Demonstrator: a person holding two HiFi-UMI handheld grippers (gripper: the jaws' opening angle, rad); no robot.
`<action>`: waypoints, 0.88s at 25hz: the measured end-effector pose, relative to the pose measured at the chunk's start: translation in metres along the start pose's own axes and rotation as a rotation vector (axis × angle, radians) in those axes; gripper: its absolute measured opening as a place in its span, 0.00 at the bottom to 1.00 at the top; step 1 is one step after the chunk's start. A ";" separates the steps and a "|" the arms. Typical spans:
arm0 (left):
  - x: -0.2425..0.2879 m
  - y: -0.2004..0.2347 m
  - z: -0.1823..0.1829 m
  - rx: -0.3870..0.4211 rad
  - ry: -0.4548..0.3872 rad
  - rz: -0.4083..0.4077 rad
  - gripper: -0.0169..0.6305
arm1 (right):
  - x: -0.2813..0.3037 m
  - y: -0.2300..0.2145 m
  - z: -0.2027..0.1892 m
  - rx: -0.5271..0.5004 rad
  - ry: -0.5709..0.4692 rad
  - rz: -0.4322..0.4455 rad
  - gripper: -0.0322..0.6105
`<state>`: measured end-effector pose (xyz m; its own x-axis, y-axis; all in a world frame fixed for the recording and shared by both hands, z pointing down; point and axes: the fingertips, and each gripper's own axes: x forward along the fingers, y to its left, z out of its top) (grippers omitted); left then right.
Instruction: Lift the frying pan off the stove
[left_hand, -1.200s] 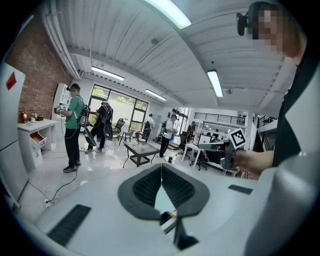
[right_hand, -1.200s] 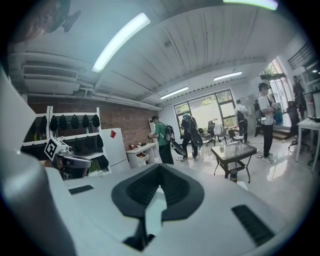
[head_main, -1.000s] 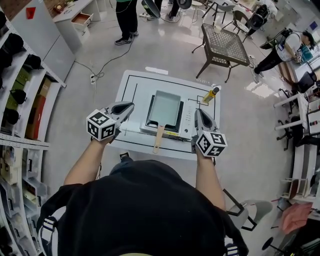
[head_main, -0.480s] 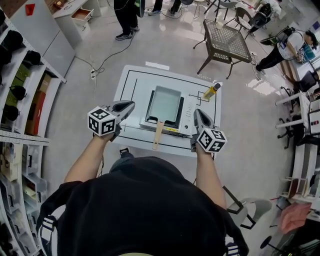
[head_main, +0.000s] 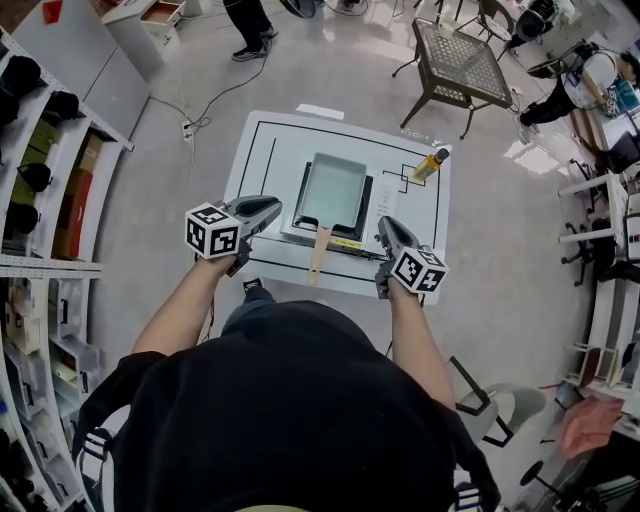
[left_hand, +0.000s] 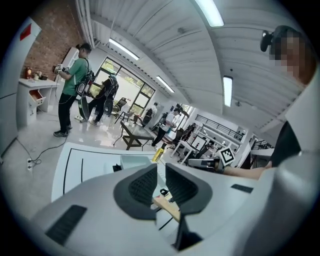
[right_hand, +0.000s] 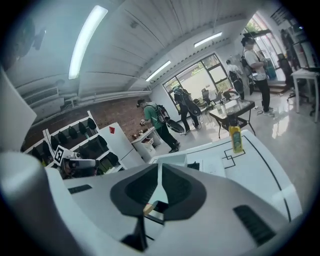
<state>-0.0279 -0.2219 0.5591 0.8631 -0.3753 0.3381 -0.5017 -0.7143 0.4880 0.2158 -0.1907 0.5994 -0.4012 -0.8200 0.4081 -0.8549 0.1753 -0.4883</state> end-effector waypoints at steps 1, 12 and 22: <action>0.002 0.000 -0.004 -0.010 0.007 -0.008 0.12 | 0.002 -0.001 -0.007 0.012 0.013 0.008 0.10; 0.026 -0.008 -0.058 -0.162 0.113 -0.111 0.26 | 0.021 -0.002 -0.070 0.137 0.142 0.080 0.16; 0.048 -0.022 -0.106 -0.323 0.200 -0.211 0.34 | 0.037 0.008 -0.110 0.268 0.202 0.167 0.19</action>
<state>0.0182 -0.1613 0.6503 0.9363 -0.0968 0.3377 -0.3358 -0.5292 0.7793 0.1579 -0.1600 0.6959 -0.6078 -0.6633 0.4366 -0.6665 0.1273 -0.7346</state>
